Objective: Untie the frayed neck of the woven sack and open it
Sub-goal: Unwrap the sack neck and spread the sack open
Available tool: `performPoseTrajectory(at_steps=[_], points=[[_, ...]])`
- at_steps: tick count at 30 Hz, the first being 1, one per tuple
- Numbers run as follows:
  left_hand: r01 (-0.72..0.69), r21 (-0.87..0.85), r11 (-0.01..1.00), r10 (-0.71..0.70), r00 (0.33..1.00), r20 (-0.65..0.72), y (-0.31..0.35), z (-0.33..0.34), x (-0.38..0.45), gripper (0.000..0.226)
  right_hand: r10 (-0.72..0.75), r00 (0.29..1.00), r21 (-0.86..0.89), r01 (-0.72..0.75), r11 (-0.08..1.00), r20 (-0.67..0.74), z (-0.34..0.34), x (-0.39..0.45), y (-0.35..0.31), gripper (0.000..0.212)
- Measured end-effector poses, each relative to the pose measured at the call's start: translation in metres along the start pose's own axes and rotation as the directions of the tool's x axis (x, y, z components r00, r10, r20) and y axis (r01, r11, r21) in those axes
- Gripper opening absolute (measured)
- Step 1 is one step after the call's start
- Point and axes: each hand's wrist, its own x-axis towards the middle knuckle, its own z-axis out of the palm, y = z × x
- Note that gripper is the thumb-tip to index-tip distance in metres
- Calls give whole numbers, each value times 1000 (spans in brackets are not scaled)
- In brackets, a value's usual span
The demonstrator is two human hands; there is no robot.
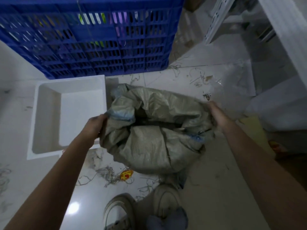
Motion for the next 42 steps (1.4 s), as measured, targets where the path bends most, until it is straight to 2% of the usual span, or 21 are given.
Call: performPoseTrajectory(at_steps=[1,3,4,5,6,7,8,10,13,15,17,19,21,23,25,28,31,34,36,40,42], points=[[-88,203,975,103,993,-61,-5,-6,7,32,-84,985,-40,79,996,-149,-3,-3,1,35],[-219,543,811,351,924,-151,1,-8,4,43,-321,837,-233,239,943,-442,-12,-17,10,43],[-297,697,653,516,847,-123,10,-4,-2,50,-383,780,-303,258,917,-495,-12,-29,15,51],[-372,810,453,670,741,-35,19,6,-11,55,-385,785,-333,241,911,-485,-7,-46,20,58],[-436,860,264,760,644,93,27,19,-19,61,-339,839,-365,184,913,-425,1,-61,30,66],[-486,868,101,789,571,228,36,36,-29,65,-247,910,-394,104,913,-333,12,-80,38,77],[-512,858,-34,764,540,352,39,55,-32,70,-123,962,-433,6,901,-243,24,-96,47,86],[-487,836,-254,612,588,529,36,92,-33,75,107,989,-483,-144,864,-104,46,-111,58,98],[-397,790,-468,433,676,596,28,119,-6,74,268,961,-465,-271,843,-75,65,-96,63,115],[-339,798,-498,428,705,566,25,119,15,75,332,938,-415,-343,843,-101,72,-84,61,127],[-289,820,-495,456,717,528,26,115,29,76,407,910,-187,-415,890,-83,78,-70,56,136],[-266,851,-452,479,733,484,28,111,38,73,438,895,-58,-443,895,-79,82,-56,54,128],[-294,877,-381,455,766,454,29,107,43,73,425,897,-73,-435,897,-120,86,-40,59,107],[-337,882,-329,435,775,458,28,103,42,77,340,922,-59,-355,933,-185,88,-31,63,79],[-394,870,-297,453,744,492,28,99,38,76,189,960,-16,-196,980,-205,81,-25,60,61],[-449,881,-148,567,692,448,38,84,26,58,-98,975,47,109,993,-199,61,-32,41,55],[-417,907,62,688,676,264,59,58,19,45,-326,919,-73,317,946,-222,33,-44,8,54],[-341,928,150,734,667,127,70,36,18,38,-459,855,-188,423,886,-240,2,-37,-18,52],[-295,945,141,685,718,122,67,31,18,39,-470,856,-273,409,871,-218,-7,-24,-20,50],[-240,970,45,526,831,181,54,45,11,55,-386,917,-424,311,851,-101,2,-10,-16,58],[-201,980,7,485,857,173,53,54,9,61,-474,874,-530,351,772,-110,11,-13,-18,65]])
